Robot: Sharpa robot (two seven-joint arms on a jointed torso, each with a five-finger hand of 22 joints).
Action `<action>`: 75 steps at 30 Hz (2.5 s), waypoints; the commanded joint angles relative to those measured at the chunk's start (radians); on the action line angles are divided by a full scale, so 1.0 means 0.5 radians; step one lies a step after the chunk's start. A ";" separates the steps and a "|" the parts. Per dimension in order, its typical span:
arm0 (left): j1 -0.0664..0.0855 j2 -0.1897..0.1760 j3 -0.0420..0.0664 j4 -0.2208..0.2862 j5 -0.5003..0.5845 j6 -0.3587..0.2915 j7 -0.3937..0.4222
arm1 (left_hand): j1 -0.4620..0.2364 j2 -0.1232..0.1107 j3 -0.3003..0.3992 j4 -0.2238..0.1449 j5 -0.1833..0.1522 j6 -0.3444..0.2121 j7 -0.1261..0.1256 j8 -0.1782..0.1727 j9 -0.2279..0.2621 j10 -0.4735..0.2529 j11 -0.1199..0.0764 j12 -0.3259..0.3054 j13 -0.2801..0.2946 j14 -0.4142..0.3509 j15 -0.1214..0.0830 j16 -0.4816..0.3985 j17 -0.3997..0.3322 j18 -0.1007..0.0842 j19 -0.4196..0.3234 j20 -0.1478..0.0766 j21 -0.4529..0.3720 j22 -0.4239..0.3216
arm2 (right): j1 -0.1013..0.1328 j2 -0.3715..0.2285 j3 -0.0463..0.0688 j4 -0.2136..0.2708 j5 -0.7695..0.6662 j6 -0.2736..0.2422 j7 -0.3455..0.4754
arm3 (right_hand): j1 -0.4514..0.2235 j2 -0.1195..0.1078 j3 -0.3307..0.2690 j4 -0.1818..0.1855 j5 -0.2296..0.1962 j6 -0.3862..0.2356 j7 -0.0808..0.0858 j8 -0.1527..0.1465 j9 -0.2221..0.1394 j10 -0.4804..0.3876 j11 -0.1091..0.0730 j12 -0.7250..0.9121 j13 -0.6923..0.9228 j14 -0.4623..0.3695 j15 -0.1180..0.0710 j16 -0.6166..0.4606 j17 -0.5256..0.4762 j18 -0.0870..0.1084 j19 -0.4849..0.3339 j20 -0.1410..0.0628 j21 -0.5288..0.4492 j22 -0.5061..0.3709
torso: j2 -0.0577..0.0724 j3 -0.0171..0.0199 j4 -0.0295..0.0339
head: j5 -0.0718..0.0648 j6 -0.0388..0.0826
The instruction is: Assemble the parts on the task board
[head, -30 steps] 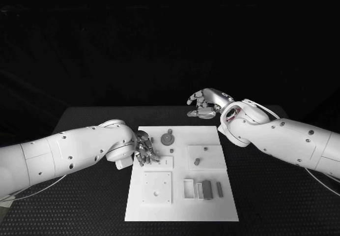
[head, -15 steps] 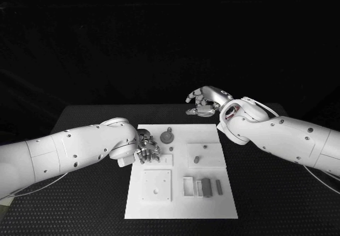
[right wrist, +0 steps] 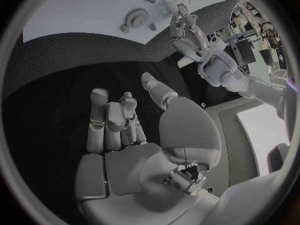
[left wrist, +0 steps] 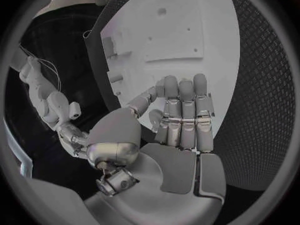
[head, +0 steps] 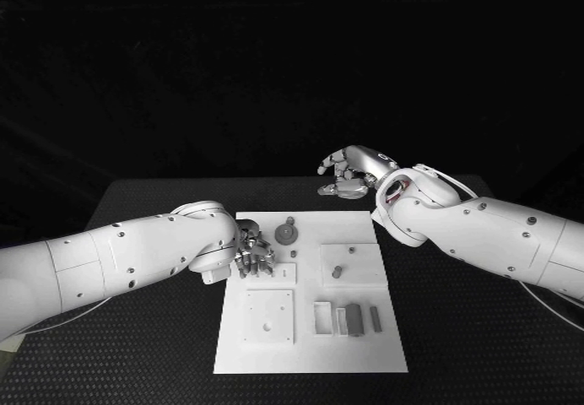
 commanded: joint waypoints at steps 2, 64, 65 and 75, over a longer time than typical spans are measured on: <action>0.000 0.007 -0.001 0.012 -0.092 0.035 0.012 | -0.009 0.003 0.015 0.002 0.011 0.204 -0.176 -0.002 0.107 -0.035 -0.041 0.010 -0.003 -0.002 -0.006 0.013 -0.003 0.019 0.018 -0.002 -0.004 0.004 | 0.001 -0.001 0.001 0.004 -0.004 0.018 0.016 | 0.019 0.008 0.003 -0.013 -0.003 -0.072 0.081 0.006 0.000 -0.006 0.003 0.009 -0.004 -0.011 0.009 -0.006 -0.002 0.060 0.013 -0.006 -0.009 0.016 | 0.000 -0.0008 -0.001 | -0.003 -0.002; -0.075 0.069 -0.028 0.024 -0.409 -0.053 0.018 | -0.032 0.010 0.050 0.000 0.020 0.215 -0.178 -0.010 0.110 -0.027 -0.044 0.016 -0.019 0.005 -0.009 0.038 -0.030 0.021 0.030 -0.005 -0.003 0.030 | 0.001 -0.001 0.001 0.010 0.008 0.049 0.017 | 0.010 0.018 -0.004 -0.020 -0.003 -0.070 0.080 0.008 -0.001 -0.008 0.003 0.011 -0.008 -0.013 0.009 -0.005 -0.003 0.060 0.012 -0.002 -0.012 0.019 | 0.000 -0.0014 0.000 | -0.023 -0.018; -0.075 0.068 -0.028 0.025 -0.410 -0.041 0.013 | -0.032 0.010 0.050 -0.001 0.020 0.215 -0.178 -0.010 0.110 -0.027 -0.044 0.016 -0.019 0.005 -0.009 0.038 -0.030 0.021 0.030 -0.005 -0.003 0.031 | 0.001 -0.002 0.001 0.011 0.008 0.049 0.017 | 0.010 0.018 -0.004 -0.020 -0.003 -0.070 0.080 0.008 -0.001 -0.008 0.003 0.011 -0.008 -0.013 0.009 -0.005 -0.003 0.060 0.012 -0.002 -0.012 0.019 | 0.000 -0.0013 0.000 | -0.023 -0.018; -0.079 0.061 -0.028 0.031 -0.494 -0.012 0.009 | -0.045 -0.003 0.052 0.001 0.015 0.215 -0.177 -0.014 0.110 -0.029 -0.042 0.016 -0.024 0.000 -0.008 0.042 -0.038 0.020 0.027 -0.004 -0.007 0.036 | 0.001 -0.003 0.001 0.012 0.010 0.052 0.018 | 0.009 0.019 -0.005 -0.021 -0.003 -0.071 0.080 0.008 -0.001 -0.008 0.003 0.012 -0.009 -0.013 0.009 -0.005 -0.003 0.060 0.011 -0.002 -0.012 0.019 | -0.001 -0.0023 0.004 | -0.027 -0.025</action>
